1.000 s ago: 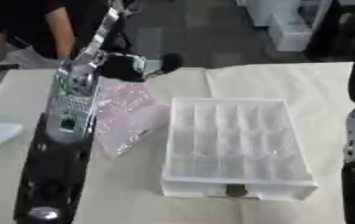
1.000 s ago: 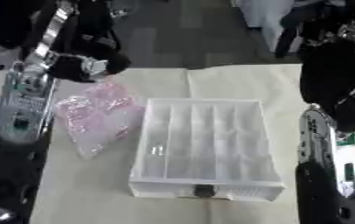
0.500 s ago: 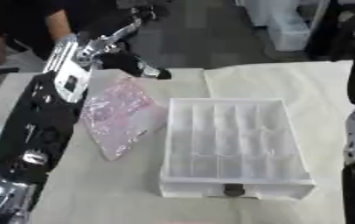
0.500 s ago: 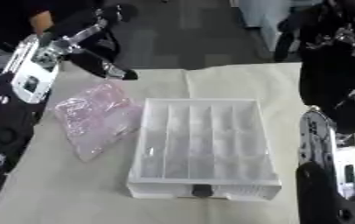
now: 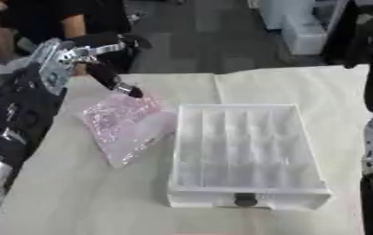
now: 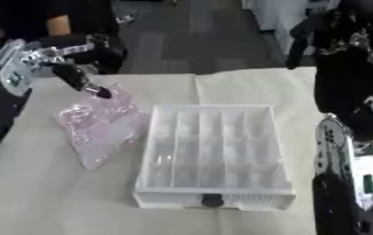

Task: Pick up objects on the table and place them in the box.

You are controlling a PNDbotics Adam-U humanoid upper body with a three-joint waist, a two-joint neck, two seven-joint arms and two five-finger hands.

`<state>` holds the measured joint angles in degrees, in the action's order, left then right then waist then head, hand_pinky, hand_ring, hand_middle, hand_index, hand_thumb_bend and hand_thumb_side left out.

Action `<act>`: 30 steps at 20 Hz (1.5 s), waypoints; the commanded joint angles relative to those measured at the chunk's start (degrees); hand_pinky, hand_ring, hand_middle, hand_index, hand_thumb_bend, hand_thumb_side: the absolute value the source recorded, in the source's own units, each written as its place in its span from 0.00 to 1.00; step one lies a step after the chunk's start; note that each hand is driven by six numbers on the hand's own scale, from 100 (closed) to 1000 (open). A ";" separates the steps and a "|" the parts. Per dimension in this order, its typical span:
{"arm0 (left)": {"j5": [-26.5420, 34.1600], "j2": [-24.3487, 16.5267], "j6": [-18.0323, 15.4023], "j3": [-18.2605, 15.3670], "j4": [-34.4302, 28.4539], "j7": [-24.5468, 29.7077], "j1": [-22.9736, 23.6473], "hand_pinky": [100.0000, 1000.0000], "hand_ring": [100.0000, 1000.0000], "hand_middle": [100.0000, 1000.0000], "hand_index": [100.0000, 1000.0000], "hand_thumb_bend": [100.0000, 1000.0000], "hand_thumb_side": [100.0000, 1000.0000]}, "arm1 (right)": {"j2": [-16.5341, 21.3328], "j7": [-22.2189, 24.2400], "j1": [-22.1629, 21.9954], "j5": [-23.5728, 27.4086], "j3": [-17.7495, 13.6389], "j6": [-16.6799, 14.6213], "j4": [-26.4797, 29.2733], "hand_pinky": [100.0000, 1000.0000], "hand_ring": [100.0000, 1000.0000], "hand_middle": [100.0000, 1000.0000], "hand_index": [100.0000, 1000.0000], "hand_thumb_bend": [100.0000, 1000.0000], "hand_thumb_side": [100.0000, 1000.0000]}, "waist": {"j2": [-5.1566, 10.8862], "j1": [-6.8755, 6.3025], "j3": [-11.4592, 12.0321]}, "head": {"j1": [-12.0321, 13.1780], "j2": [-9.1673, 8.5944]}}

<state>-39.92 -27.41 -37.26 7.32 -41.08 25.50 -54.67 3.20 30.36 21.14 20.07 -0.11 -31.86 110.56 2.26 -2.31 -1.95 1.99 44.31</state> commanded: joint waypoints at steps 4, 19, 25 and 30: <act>8.48 -3.29 -2.09 3.82 1.79 7.79 -1.05 0.71 0.82 0.92 0.96 0.74 0.56 | 1.13 0.31 0.40 -0.40 -0.51 -0.66 0.10 0.23 0.55 0.82 0.80 0.00 0.80 | 0.78 -0.15 0.46 | -1.09 -0.19; 20.53 1.86 0.09 10.80 3.32 21.79 -0.23 0.66 0.77 0.89 0.94 0.78 0.54 | 1.27 0.75 0.59 -0.45 -0.46 -1.18 -0.23 0.23 0.55 0.82 0.80 0.00 0.81 | 0.79 -0.10 0.41 | -1.66 -0.19; 20.98 5.08 0.87 10.25 7.34 24.40 1.30 0.65 0.77 0.90 0.94 0.80 0.54 | 0.91 0.42 0.95 -0.45 -0.40 -1.07 0.06 0.23 0.55 0.82 0.80 0.00 0.81 | 0.73 -0.05 0.01 | -1.92 -0.19; 18.71 4.03 -0.49 8.85 9.78 23.88 0.91 0.66 0.77 0.90 0.94 0.81 0.54 | 1.07 0.45 0.81 -0.56 -0.41 -1.09 0.01 0.23 0.55 0.82 0.80 0.00 0.81 | 0.78 -0.07 0.29 | -1.71 -0.19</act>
<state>-20.61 -21.66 -25.34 16.98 -31.47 37.51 -52.41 3.67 30.46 21.17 19.64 -0.41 -32.44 109.92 2.43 -2.44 -1.71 0.52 44.31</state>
